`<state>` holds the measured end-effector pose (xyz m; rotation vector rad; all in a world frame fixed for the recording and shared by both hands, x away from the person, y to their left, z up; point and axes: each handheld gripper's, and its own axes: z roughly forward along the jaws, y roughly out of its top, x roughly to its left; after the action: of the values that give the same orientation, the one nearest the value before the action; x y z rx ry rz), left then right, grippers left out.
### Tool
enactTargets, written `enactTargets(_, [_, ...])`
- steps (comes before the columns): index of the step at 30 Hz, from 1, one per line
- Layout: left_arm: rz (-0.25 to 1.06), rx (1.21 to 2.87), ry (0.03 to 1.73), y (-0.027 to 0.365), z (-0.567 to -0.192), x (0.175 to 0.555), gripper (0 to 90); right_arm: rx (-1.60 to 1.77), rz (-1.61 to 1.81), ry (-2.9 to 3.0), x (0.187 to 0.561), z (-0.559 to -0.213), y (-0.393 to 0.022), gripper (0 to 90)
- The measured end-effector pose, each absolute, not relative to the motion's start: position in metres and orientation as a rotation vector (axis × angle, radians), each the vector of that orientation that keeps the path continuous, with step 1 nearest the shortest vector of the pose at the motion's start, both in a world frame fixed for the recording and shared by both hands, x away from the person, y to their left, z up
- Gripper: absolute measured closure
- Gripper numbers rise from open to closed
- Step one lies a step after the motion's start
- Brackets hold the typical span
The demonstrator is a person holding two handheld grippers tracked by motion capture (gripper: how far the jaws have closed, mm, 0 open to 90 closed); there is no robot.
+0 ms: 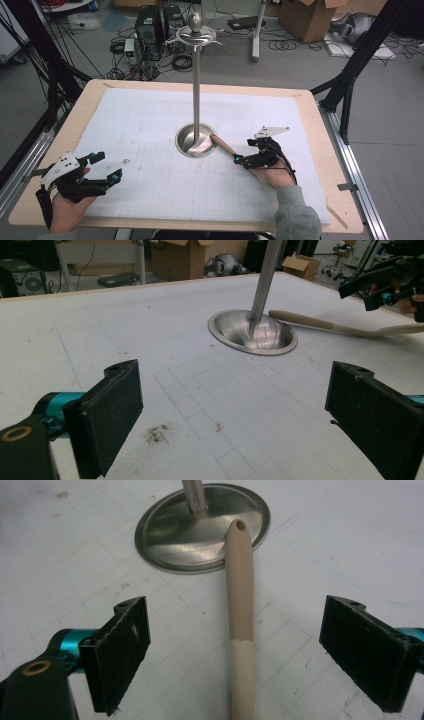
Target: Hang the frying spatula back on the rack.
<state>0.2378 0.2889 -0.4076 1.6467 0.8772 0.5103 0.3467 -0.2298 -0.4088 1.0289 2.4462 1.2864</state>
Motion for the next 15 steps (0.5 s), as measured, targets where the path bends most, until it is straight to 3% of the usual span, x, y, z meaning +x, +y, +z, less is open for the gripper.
enactTargets(15, [0.511, 1.643, 0.892, 0.2893, -0.4083, 0.2371, 8.7, 1.051, 1.256, 2.482, 0.3473, -0.4168, -0.2331, 11.9])
